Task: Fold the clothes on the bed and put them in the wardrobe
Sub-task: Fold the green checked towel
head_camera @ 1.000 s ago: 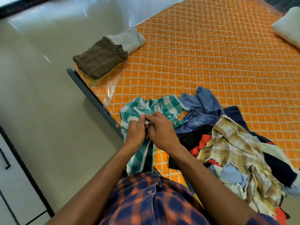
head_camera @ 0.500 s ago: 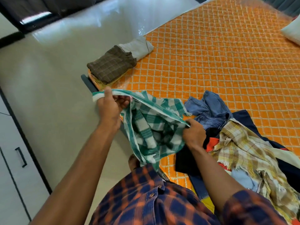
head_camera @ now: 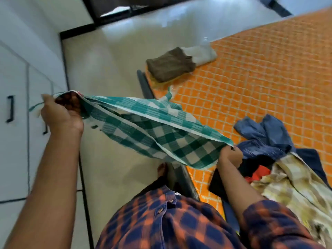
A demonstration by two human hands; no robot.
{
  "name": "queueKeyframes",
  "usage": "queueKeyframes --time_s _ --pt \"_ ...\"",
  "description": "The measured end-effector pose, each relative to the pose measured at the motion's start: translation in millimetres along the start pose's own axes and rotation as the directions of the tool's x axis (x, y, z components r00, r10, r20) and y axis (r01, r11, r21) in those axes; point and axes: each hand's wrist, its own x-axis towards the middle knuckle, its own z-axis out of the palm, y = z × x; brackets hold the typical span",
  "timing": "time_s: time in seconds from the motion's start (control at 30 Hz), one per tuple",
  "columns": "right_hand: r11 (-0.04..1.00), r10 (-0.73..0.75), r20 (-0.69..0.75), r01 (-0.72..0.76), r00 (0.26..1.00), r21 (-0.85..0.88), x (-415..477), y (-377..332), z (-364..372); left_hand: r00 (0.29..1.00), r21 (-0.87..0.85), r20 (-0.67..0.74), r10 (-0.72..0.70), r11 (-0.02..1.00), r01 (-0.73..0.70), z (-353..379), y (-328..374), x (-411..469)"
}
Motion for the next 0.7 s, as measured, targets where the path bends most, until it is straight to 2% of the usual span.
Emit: queueKeyframes --time_s 0.07,0.17,0.23,0.27,0.33,0.4,0.43,0.53,0.63,0.7 --pt "0.999 0.011 0.041 -0.012 0.999 0.04 -22.8 -5.6 25.5 0.99 0.018 -0.116 0.077 0.997 -0.076 -53.9 35.6 22.2" --pt "0.992 0.094 0.098 -0.101 0.991 0.07 -42.4 -20.2 50.0 0.958 0.11 -0.248 0.141 0.987 -0.116 -118.1 72.4 29.6" --pt "0.952 0.16 0.223 -0.21 0.962 0.222 -60.3 -26.3 67.3 0.888 0.262 -0.386 0.251 0.953 -0.155 -156.3 92.8 23.2" --pt "0.896 0.18 0.301 -0.282 0.937 0.342 -68.3 -32.5 73.2 0.852 0.355 -0.434 0.292 0.925 -0.136 -174.0 97.3 20.3" --pt "0.814 0.144 0.427 -0.353 0.892 0.461 -87.6 -45.0 91.4 0.796 0.434 -0.513 0.322 0.897 -0.083 -218.5 108.0 13.7" --pt "0.762 0.094 0.537 -0.407 0.839 0.503 -110.3 -59.4 106.5 0.787 0.354 -0.562 0.256 0.934 -0.052 -256.7 115.0 16.9" --pt "0.754 0.067 0.576 -0.419 0.815 0.506 -120.3 -65.9 112.4 0.794 0.259 -0.577 0.19 0.965 -0.044 -271.1 117.5 19.5" --pt "0.81 0.022 0.602 -0.367 0.798 0.457 -155.8 -84.6 131.6 0.798 0.005 -0.603 0.003 1.0 -0.001 -304.8 126.6 30.9" --pt "0.817 0.084 0.609 -0.404 0.789 0.411 -188.3 -115.3 154.4 0.791 -0.082 -0.605 -0.09 0.995 0.051 -309.0 133.9 47.0" --pt "0.821 0.127 0.644 -0.444 0.754 0.359 -210.3 -141.0 160.6 0.78 -0.148 -0.61 -0.139 0.987 0.06 -302.1 140.9 65.2"
